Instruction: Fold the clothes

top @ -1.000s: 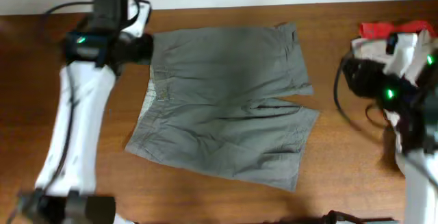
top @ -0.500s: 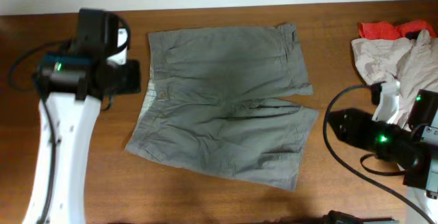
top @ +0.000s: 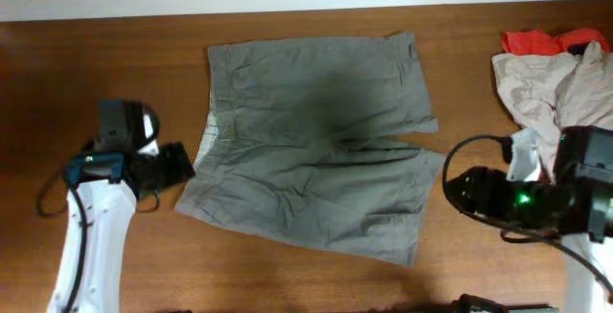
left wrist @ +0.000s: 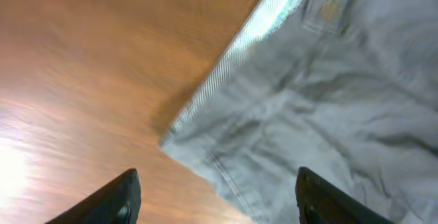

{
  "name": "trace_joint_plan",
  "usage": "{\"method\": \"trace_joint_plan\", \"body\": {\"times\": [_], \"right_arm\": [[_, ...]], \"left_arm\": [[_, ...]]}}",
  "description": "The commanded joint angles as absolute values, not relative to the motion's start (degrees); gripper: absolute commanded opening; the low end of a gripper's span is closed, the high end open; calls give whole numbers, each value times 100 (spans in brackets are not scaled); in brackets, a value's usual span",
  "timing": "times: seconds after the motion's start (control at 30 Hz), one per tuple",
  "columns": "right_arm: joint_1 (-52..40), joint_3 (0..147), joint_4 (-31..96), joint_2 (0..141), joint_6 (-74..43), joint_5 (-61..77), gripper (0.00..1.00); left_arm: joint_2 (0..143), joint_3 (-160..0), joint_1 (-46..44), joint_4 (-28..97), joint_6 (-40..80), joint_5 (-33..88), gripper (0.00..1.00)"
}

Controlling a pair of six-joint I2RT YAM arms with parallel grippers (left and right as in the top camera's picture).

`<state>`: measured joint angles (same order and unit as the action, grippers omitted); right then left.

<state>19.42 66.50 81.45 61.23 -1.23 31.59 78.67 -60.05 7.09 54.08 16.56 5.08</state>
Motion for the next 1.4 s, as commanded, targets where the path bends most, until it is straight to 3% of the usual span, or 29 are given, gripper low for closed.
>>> {"method": "trace_joint_plan", "body": {"times": [0.0, 0.23, 0.5, 0.63, 0.77, 0.83, 1.03, 1.1, 1.17, 1.2, 1.27, 1.3, 1.37], "right_arm": [[1946, 6060, 8158, 6246, 47, 3083, 65], [1946, 4871, 7732, 6257, 172, 3350, 65], [1946, 4543, 7489, 6235, 169, 3704, 65], [1946, 4543, 7494, 6235, 169, 3704, 65], [1946, 4543, 7496, 6235, 169, 3706, 65], [1946, 4543, 7496, 6235, 169, 3706, 65], [1946, 4543, 7470, 6235, 167, 3704, 65], [1946, 4543, 7470, 6235, 169, 3704, 65], [1946, 4543, 7470, 6235, 169, 3704, 65], [1946, 4543, 7470, 6235, 169, 3704, 65], [1946, 4543, 7459, 6235, 167, 3704, 65], [1946, 4543, 7452, 6235, 169, 3704, 65], [1946, 4543, 7441, 6235, 169, 3701, 65]], "left_arm": [[8119, -5612, 928, 5249, 1754, 1426, 72], [8538, -5339, 965, 4974, 1756, 1472, 82], [9430, -5238, 965, 4574, 1826, 1743, 79], [9810, -5238, 965, 4438, 1865, 1944, 59], [9843, -5238, 965, 4427, 1861, 1977, 14], [9832, -5240, 965, 4414, 1861, 1981, 2], [9686, -5242, 967, 4545, 1671, 2021, 0], [9583, -5242, 985, 4611, 1664, 1896, 6], [9478, -5242, 1052, 4609, 1667, 1796, 25], [9413, -5242, 1133, 4604, 1673, 1756, 42], [9299, -5242, 1505, 4589, 1671, 1675, 94], [9297, -5240, 1647, 4598, 1669, 1603, 99], [9303, -5205, 1879, 4609, 1667, 1551, 99]]}}
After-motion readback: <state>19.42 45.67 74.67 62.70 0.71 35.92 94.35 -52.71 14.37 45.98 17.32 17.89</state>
